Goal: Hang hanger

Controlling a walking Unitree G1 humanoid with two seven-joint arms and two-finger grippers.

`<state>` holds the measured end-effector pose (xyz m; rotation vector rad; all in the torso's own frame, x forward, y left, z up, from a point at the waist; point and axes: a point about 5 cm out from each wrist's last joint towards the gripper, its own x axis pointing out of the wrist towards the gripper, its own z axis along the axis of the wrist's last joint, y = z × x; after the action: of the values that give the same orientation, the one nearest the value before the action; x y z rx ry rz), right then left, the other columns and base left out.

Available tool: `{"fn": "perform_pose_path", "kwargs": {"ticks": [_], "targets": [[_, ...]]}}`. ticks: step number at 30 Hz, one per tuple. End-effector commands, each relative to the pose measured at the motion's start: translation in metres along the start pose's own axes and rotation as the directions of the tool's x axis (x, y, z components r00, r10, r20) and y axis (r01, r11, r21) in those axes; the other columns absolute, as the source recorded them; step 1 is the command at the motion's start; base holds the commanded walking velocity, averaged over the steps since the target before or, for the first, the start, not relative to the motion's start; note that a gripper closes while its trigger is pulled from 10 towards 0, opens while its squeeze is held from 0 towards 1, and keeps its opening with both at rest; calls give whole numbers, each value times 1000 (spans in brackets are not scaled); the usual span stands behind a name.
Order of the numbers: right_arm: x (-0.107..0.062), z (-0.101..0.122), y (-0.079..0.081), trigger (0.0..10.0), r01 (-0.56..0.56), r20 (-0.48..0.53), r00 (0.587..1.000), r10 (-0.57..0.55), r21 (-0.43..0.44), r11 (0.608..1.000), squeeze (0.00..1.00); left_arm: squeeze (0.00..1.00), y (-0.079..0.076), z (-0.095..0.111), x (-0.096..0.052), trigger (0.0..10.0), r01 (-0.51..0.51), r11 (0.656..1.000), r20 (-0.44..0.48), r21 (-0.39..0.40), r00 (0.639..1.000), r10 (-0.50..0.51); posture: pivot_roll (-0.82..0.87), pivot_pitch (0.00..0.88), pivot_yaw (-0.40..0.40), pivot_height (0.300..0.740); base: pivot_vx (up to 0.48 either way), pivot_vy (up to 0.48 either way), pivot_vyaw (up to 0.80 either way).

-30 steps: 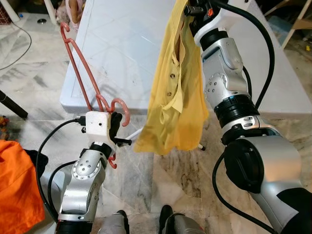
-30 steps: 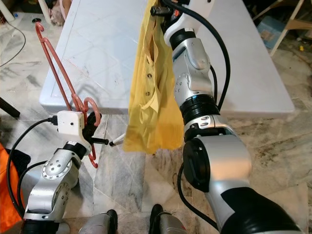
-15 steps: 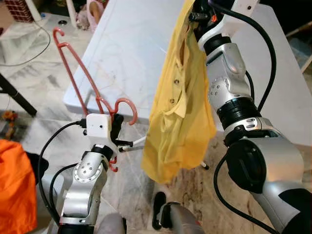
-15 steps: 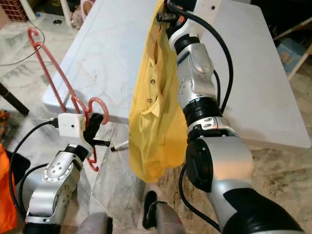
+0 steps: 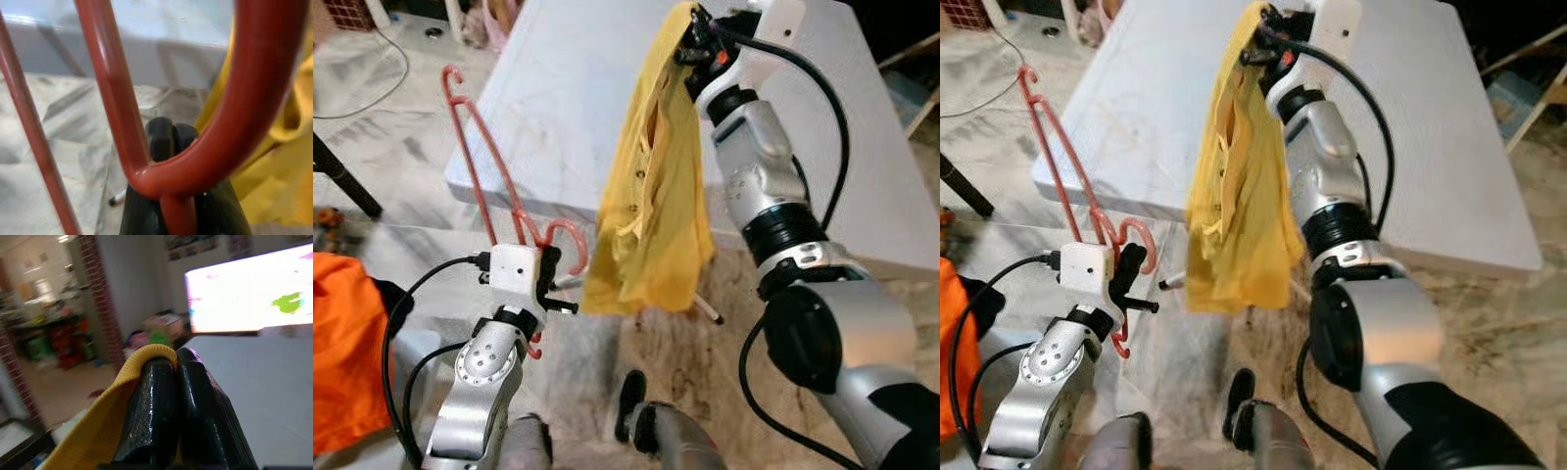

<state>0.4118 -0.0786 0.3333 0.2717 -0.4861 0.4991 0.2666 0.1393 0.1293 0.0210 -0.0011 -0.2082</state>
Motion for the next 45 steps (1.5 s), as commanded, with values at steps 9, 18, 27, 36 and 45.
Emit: {"fn": "perform_pose_path", "kwargs": {"ticks": [9, 18, 27, 36, 45], "targets": [[22, 31, 7, 10000, -37, -68, 997, 32, -69, 997, 0, 0, -6, -1, -24, 10000, 21, 999, -2, -26, 1000, -21, 286, 319, -155, 740, 0, 0, 0], [46, 74, 37, 10000, -69, -8, 998, 69, -134, 989, 0, 0, 5, -15, -46, 10000, -75, 997, -43, 10, 996, 75, 311, 345, -172, 740, 0, 0, 0], [58, 139, 50, 10000, 150, 201, 978, -59, -472, 869, 0, 0, 0, -8, -55, 10000, -111, 994, -31, 19, 993, 112, 391, 394, -197, 740, 0, 0, 0], [49, 111, 33, 10000, 161, 167, 984, -63, -679, 717, 0, 0, 1, -7, -57, 10000, -142, 990, -29, 24, 989, 143, 400, 395, -200, 740, 0, 0, 0], [5, -9, -3, 10000, -128, -251, 965, -77, -706, 697, 1000, 0, 0, -6, -53, 10000, -111, 993, -28, 28, 993, 112, 386, 391, -171, 740, 0, 0, 0]]}}
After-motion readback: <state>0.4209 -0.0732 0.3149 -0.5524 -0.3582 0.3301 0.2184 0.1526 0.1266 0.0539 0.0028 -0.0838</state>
